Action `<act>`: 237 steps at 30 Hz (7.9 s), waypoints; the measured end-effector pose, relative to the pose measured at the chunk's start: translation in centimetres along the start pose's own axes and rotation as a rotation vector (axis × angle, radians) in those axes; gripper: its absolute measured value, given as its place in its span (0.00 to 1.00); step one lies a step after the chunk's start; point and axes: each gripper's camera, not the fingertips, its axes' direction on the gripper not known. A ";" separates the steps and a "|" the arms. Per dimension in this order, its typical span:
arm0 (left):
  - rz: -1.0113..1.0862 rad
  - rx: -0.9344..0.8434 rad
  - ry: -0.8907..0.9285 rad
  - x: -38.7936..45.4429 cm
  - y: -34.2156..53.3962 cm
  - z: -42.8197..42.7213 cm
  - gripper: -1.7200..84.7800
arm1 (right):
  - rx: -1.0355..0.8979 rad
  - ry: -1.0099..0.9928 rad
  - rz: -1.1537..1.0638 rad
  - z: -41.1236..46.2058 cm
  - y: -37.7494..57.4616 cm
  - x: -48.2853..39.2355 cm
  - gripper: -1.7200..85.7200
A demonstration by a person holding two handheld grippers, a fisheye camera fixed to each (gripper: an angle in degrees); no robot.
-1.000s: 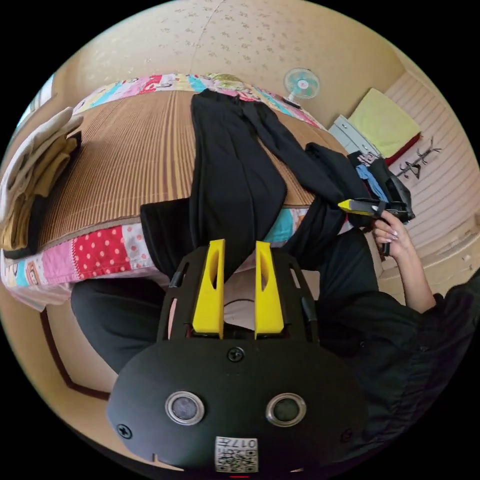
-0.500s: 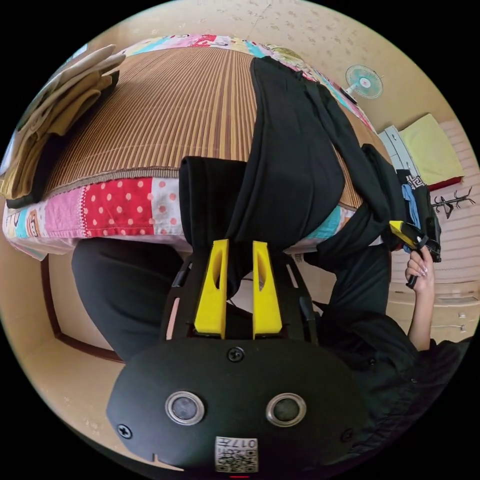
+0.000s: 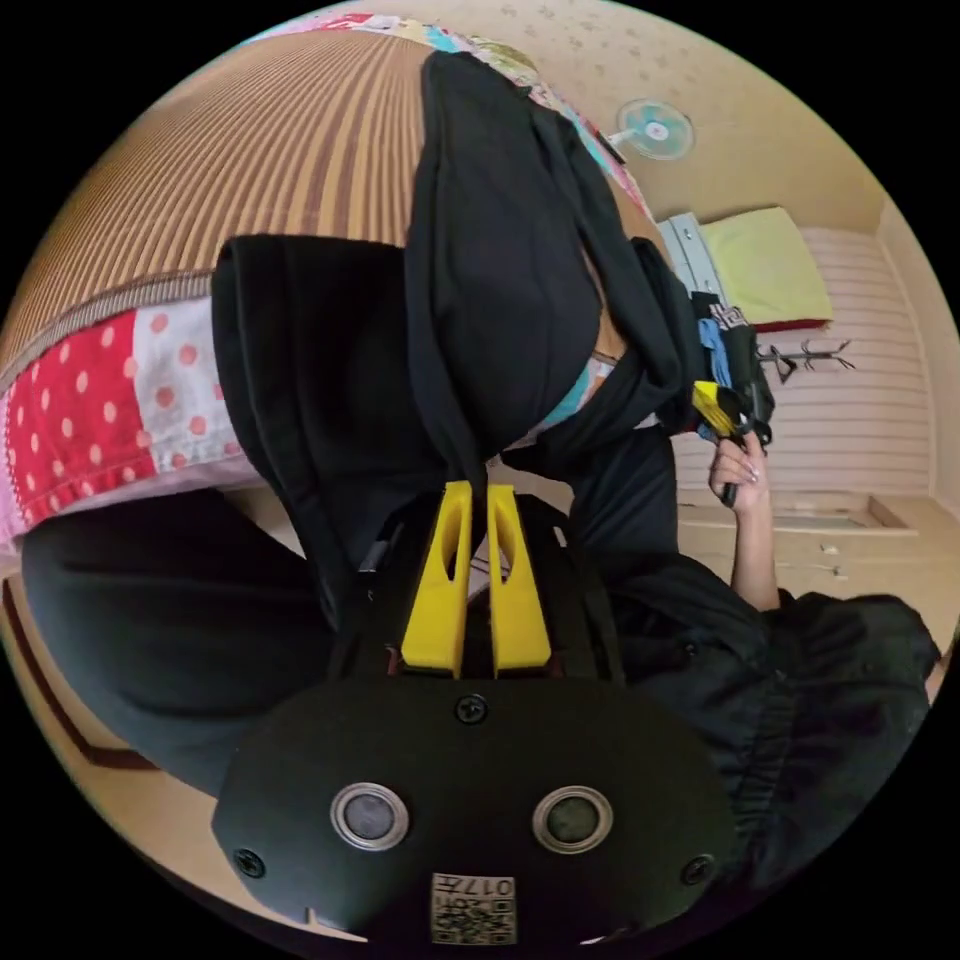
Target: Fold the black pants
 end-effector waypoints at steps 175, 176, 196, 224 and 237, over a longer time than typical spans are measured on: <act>-0.208 0.257 0.360 -7.4 -0.2 -10.4 0.07 | -0.100 0.375 -0.194 20.2 -5.3 5.5 0.11; -0.228 0.278 0.342 -8.1 0.6 -11.1 0.09 | -0.086 0.399 -0.204 19.9 -5.0 5.1 0.11; 0.048 0.131 0.091 -2.5 -4.0 -10.7 0.07 | -0.185 0.457 -0.330 20.2 -0.9 2.0 0.04; 0.037 0.180 0.171 -7.9 -5.4 -15.7 0.11 | -0.167 0.433 -0.356 19.0 -1.1 0.2 0.08; 0.140 0.120 0.218 -6.7 -6.4 -13.9 0.05 | -0.079 0.248 -0.313 15.2 0.5 1.1 0.05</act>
